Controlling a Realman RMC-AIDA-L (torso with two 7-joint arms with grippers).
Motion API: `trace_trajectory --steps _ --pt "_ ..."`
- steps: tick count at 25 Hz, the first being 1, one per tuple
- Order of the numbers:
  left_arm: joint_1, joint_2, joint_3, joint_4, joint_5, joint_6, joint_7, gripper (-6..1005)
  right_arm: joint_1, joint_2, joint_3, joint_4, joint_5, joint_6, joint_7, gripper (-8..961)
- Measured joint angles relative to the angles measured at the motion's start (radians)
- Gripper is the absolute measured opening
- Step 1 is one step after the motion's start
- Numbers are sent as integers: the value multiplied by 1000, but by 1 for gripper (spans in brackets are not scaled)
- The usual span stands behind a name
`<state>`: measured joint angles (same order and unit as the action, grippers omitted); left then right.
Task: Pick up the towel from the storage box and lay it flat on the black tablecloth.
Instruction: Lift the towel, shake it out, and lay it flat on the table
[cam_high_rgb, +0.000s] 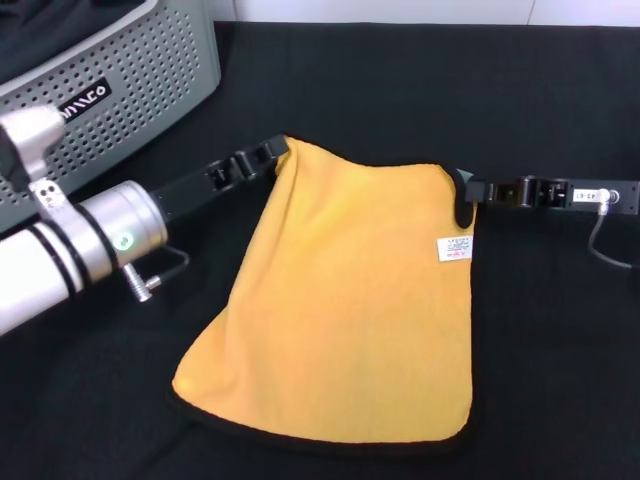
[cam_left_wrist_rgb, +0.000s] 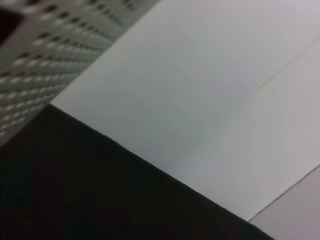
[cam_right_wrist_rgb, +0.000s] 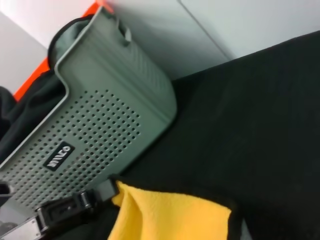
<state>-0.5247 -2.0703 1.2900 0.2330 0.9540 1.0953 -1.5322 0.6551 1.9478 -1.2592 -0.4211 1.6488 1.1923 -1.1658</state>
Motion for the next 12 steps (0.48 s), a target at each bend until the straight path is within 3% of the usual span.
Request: trace_trajectory --steps 4,12 --pt "-20 -9 0 9 12 -14 43 28 0 -4 0 7 0 -38 18 68" --pt "-44 -5 -2 51 79 -39 101 29 1 -8 3 10 0 -78 35 69"
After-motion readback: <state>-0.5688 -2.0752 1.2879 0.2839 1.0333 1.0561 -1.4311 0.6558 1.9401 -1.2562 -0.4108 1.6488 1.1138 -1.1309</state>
